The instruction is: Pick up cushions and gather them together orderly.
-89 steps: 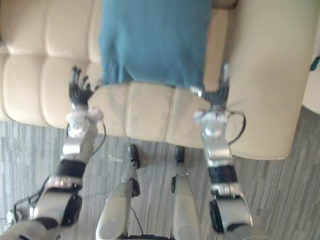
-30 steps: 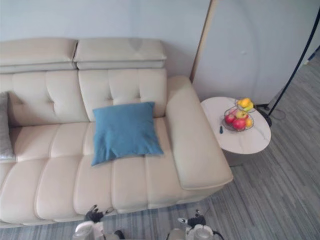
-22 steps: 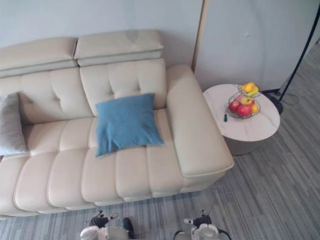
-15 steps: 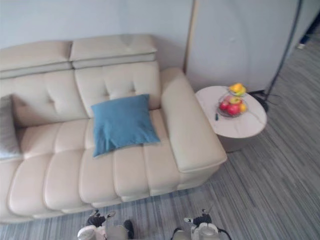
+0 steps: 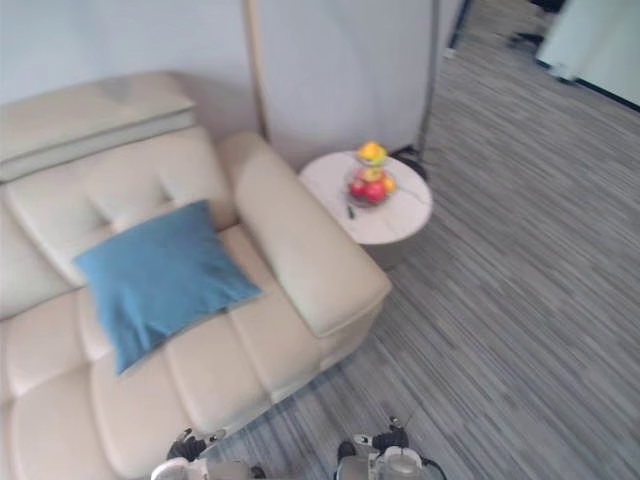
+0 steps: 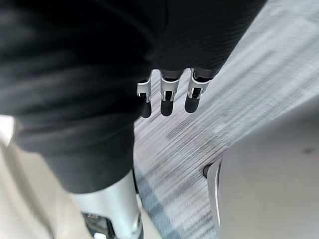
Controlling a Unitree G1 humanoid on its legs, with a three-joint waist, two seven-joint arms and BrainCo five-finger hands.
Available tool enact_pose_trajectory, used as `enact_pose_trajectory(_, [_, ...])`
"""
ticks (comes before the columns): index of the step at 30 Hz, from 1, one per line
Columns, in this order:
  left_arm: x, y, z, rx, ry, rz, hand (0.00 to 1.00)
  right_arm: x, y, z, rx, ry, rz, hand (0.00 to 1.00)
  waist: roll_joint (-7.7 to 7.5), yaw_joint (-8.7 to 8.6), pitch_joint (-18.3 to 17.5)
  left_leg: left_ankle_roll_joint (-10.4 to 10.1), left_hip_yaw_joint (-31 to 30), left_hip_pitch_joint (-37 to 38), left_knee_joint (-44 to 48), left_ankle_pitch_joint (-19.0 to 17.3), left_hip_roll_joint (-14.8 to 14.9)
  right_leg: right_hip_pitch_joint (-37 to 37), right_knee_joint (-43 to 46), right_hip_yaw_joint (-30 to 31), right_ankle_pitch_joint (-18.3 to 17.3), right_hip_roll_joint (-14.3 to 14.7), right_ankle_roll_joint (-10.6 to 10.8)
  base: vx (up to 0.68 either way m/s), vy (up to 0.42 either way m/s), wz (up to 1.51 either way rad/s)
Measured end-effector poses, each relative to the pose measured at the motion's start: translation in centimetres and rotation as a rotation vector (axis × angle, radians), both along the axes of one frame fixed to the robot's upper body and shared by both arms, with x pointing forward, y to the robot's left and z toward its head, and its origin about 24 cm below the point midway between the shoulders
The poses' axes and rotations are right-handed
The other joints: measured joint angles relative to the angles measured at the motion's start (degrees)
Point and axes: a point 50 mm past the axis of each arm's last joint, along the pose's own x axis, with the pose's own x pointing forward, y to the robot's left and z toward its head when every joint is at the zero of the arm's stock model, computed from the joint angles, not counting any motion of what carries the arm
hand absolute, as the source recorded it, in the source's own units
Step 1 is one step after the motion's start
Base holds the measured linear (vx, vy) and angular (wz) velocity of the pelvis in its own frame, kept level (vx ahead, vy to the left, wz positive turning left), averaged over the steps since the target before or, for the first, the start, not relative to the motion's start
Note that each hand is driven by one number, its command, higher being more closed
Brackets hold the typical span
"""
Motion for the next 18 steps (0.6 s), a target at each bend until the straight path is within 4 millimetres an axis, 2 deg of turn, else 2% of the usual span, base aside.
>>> enact_pose_trajectory(1, [0.3,-0.3,0.0,-0.009,-0.005,-0.005,0.00,0.2,-0.1,0.1,0.002,-0.008,-0.010,0.00,0.55,-0.27,0.3,0.0,3.4,1.5,-1.4,0.0,0.2,-0.9,1.5,-11.0,-2.2,-2.0,-2.5,0.08,-0.089,-1.34])
enact_pose_trajectory(2, [0.6,-0.6,0.1,-0.016,-0.010,-0.010,0.00,-0.1,-0.2,0.0,0.010,-0.001,-0.035,0.00,0.13,-0.45,0.1,0.0,6.9,3.4,-2.5,0.0,-0.4,-0.4,3.3,-22.1,-5.4,-4.8,-4.6,0.09,-0.103,-1.31])
enact_pose_trajectory(3, [0.6,-0.6,0.1,-0.018,-0.010,-0.010,0.00,-0.3,-0.2,-0.1,0.016,0.003,-0.046,0.00,-0.19,-0.44,-0.1,-0.1,8.8,4.5,-2.7,0.0,-0.7,0.1,3.7,-27.1,-6.9,-5.8,-5.9,0.11,-0.138,-1.30])
enact_pose_trajectory(4, [0.5,-0.8,0.0,-0.028,-0.003,-0.010,0.00,-0.2,-0.3,0.0,0.018,-0.005,-0.059,0.00,-0.23,-0.59,-0.1,-0.1,10.3,6.5,-3.1,0.0,-0.9,0.8,3.7,-28.7,-7.5,-5.6,-6.4,0.12,-0.158,-1.17])
enact_pose_trajectory(6, [0.3,-1.1,-0.2,-0.047,0.009,-0.018,0.00,-0.4,-1.1,0.0,0.010,-0.007,-0.089,0.00,1.11,-1.15,-0.3,-0.2,10.5,8.1,-2.9,0.1,-0.6,1.6,3.1,-25.1,-7.7,-3.3,-6.3,0.12,-0.141,-1.04])
enact_pose_trajectory(8, [0.3,-1.4,-0.2,-0.055,0.011,-0.022,0.00,-0.7,-1.7,-0.1,0.007,0.004,-0.121,0.00,1.58,-1.28,-0.4,-0.2,10.1,8.0,0.2,0.1,0.7,1.7,2.3,-21.9,-8.7,-1.2,-4.9,0.11,-0.133,-0.84])
enact_pose_trajectory(9, [0.3,-1.2,-0.2,-0.052,0.008,-0.018,0.00,-0.9,-1.6,-0.2,0.019,0.004,-0.147,0.00,1.31,-1.70,-0.1,-0.2,9.2,6.0,8.3,0.1,3.4,2.4,2.3,-20.6,-9.6,-0.3,-4.6,0.12,-0.165,-0.69])
enact_pose_trajectory(10, [0.4,-0.7,-0.1,-0.047,-0.002,0.008,0.00,-1.1,-1.7,-0.2,0.025,0.002,-0.165,0.00,0.96,-1.96,1.1,2.2,6.5,2.5,20.1,0.9,7.2,4.4,2.1,-18.5,-10.1,1.4,-5.5,0.09,-0.128,-0.69])
enact_pose_trajectory(11, [0.3,-0.6,-0.1,-0.047,-0.003,0.019,0.00,-1.3,-1.7,-0.2,0.024,0.005,-0.170,0.00,0.96,-1.95,1.2,3.3,4.9,1.2,24.2,0.2,8.3,4.9,2.2,-17.6,-10.3,2.1,-5.8,0.14,-0.130,-0.99])
enact_pose_trajectory(12, [0.1,-0.3,-0.1,-0.040,0.001,0.027,0.00,-1.4,-1.8,-0.2,0.021,0.007,-0.179,0.00,1.28,-1.82,1.2,3.7,0.2,-1.9,31.7,-1.7,9.3,6.0,2.7,-14.9,-11.0,3.9,-6.5,0.12,-0.075,-1.15])
enact_pose_trajectory(14, [0.0,-0.3,-0.1,-0.037,-0.003,0.022,0.00,-1.1,-1.7,-0.1,0.025,0.000,-0.180,0.00,1.29,-1.35,1.5,0.7,-7.7,-6.7,33.1,-4.2,6.4,7.0,2.8,-10.0,-11.4,5.9,-7.0,0.14,-0.022,-1.54])
enact_pose_trajectory(16, [0.3,-0.1,0.1,-0.030,-0.022,0.024,0.00,-1.1,-1.7,-0.1,0.026,0.000,-0.180,0.00,0.80,-0.76,2.1,0.0,-14.1,-9.6,28.3,-5.1,2.2,7.8,2.8,-5.0,-11.2,7.0,-6.7,0.14,0.039,-1.43])
enact_pose_trajectory(17, [0.4,-0.1,0.2,-0.029,-0.027,0.026,0.00,-1.1,-1.6,-0.1,0.024,0.001,-0.181,0.00,0.66,-0.21,2.3,-0.2,-19.3,-11.1,22.9,-5.1,-1.0,7.6,2.7,-2.0,-11.1,7.4,-6.5,0.10,0.071,-1.20])
enact_pose_trajectory(18, [0.4,-0.1,0.2,-0.029,-0.028,0.026,0.00,-1.1,-1.6,-0.2,0.023,0.002,-0.181,0.00,0.62,0.03,2.3,-0.3,-21.5,-11.6,20.5,-5.0,-2.5,7.4,2.7,-0.7,-11.1,7.6,-6.2,0.12,0.107,-1.52])
